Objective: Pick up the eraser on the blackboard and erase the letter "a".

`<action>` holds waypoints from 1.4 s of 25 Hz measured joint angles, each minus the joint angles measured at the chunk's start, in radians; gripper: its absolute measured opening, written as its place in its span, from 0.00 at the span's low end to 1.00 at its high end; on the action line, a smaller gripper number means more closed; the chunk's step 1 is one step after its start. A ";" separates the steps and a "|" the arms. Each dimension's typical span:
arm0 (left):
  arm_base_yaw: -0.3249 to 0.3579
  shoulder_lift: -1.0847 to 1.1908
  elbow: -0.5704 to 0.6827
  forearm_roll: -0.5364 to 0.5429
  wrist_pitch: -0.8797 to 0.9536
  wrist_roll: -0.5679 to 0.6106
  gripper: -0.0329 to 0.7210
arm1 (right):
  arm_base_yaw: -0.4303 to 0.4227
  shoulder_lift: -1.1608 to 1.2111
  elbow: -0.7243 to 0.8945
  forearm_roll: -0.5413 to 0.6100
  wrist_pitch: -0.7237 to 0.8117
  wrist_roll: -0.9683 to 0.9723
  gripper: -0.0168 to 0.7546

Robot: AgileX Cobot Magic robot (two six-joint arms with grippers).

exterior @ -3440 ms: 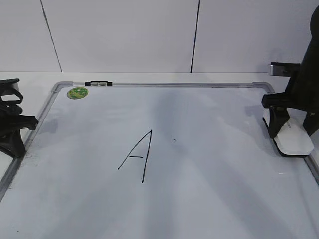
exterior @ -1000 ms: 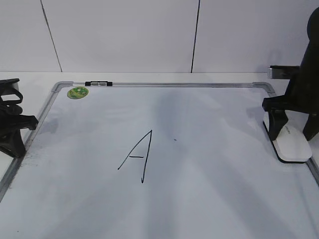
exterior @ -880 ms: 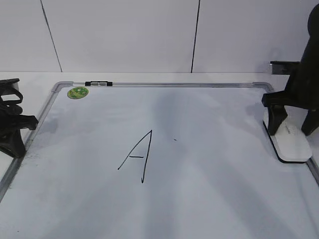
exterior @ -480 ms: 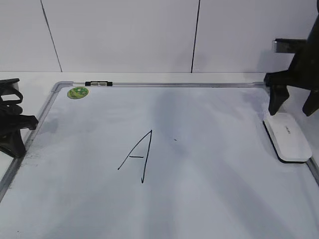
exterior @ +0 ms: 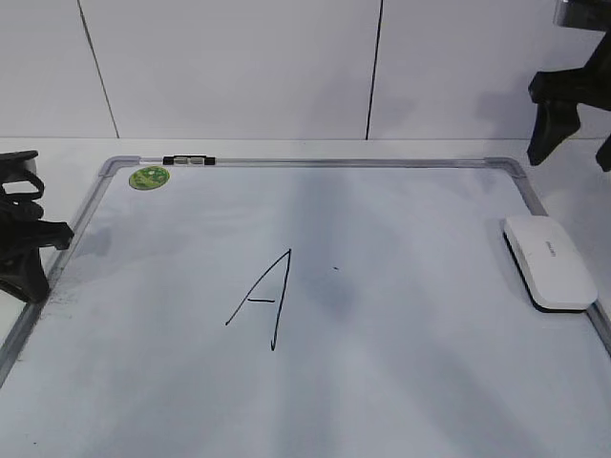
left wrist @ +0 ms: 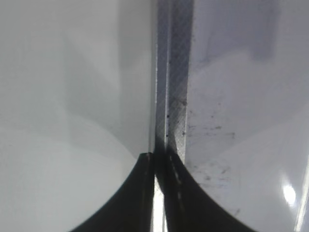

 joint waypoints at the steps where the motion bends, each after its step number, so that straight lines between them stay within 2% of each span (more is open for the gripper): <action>1: 0.000 0.000 0.000 0.002 0.000 0.000 0.10 | 0.000 -0.008 0.000 0.002 0.000 0.000 0.85; 3: 0.000 0.000 0.000 0.010 0.000 0.000 0.14 | 0.000 -0.013 0.000 0.009 0.000 0.000 0.85; 9: 0.000 0.000 0.000 0.030 0.015 -0.002 0.36 | 0.000 -0.013 0.000 0.031 0.000 0.000 0.84; 12: 0.000 -0.015 0.000 0.032 0.024 -0.004 0.41 | 0.000 -0.013 0.000 0.033 0.000 0.000 0.84; 21: 0.000 -0.214 0.000 0.034 0.050 -0.004 0.42 | 0.000 -0.049 0.000 0.051 0.000 0.000 0.83; 29: 0.000 -0.438 0.000 0.030 0.104 -0.004 0.42 | 0.000 -0.223 0.017 0.053 0.008 0.000 0.81; 35: -0.005 -0.590 0.002 0.024 0.162 -0.004 0.42 | 0.000 -0.383 0.105 0.055 0.017 0.000 0.80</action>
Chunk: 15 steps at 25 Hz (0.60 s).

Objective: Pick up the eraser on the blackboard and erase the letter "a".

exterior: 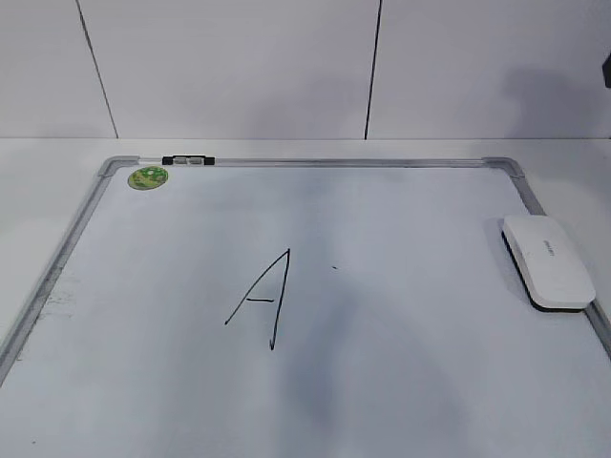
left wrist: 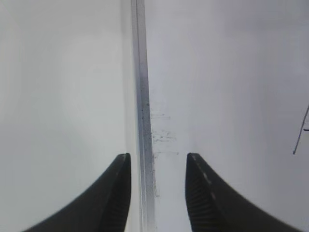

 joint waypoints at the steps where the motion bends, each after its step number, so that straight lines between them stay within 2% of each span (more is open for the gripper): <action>1: -0.002 -0.021 0.000 0.000 0.009 0.000 0.42 | 0.000 -0.028 0.025 0.000 0.001 0.000 0.80; 5: -0.027 -0.107 0.002 0.000 0.044 0.000 0.42 | 0.000 -0.137 0.131 0.000 0.006 0.000 0.80; 11: -0.109 -0.200 0.002 0.027 0.101 0.000 0.42 | 0.000 -0.302 0.252 0.000 0.008 0.023 0.79; 15: -0.122 -0.271 0.002 0.034 0.131 0.000 0.42 | 0.000 -0.433 0.304 0.000 0.010 0.040 0.79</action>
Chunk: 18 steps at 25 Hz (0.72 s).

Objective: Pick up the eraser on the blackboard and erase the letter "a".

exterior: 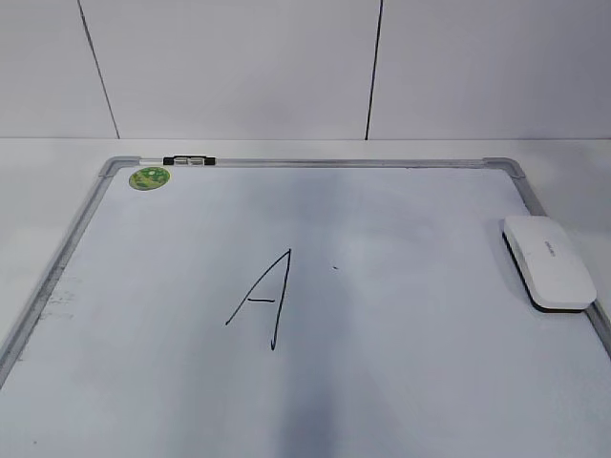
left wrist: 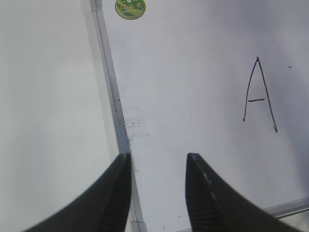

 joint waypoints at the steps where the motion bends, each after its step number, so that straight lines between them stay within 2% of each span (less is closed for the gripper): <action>1: 0.000 -0.016 0.000 0.002 0.009 0.000 0.42 | 0.000 -0.028 0.013 0.001 0.000 0.004 0.79; 11: -0.002 -0.182 0.000 0.003 0.138 0.000 0.42 | 0.041 -0.353 0.170 0.023 0.009 0.022 0.79; 18: -0.015 -0.316 0.000 -0.057 0.173 0.000 0.42 | 0.066 -0.544 0.282 0.033 0.017 0.028 0.79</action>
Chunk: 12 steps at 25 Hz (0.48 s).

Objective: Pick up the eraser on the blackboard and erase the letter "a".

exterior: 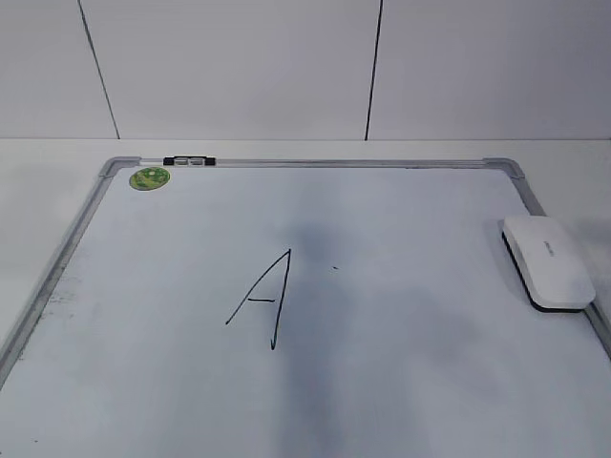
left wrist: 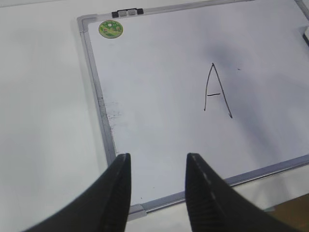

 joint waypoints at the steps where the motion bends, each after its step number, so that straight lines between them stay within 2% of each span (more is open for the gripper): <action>1: 0.000 -0.014 0.000 -0.004 0.004 0.000 0.42 | 0.008 -0.018 0.008 0.000 0.000 0.000 0.79; 6: -0.002 -0.105 0.027 -0.020 0.006 0.000 0.42 | 0.029 -0.119 0.014 -0.006 0.002 0.000 0.79; 12: -0.003 -0.217 0.186 -0.048 0.010 0.000 0.42 | 0.029 -0.218 0.038 -0.059 0.004 0.000 0.79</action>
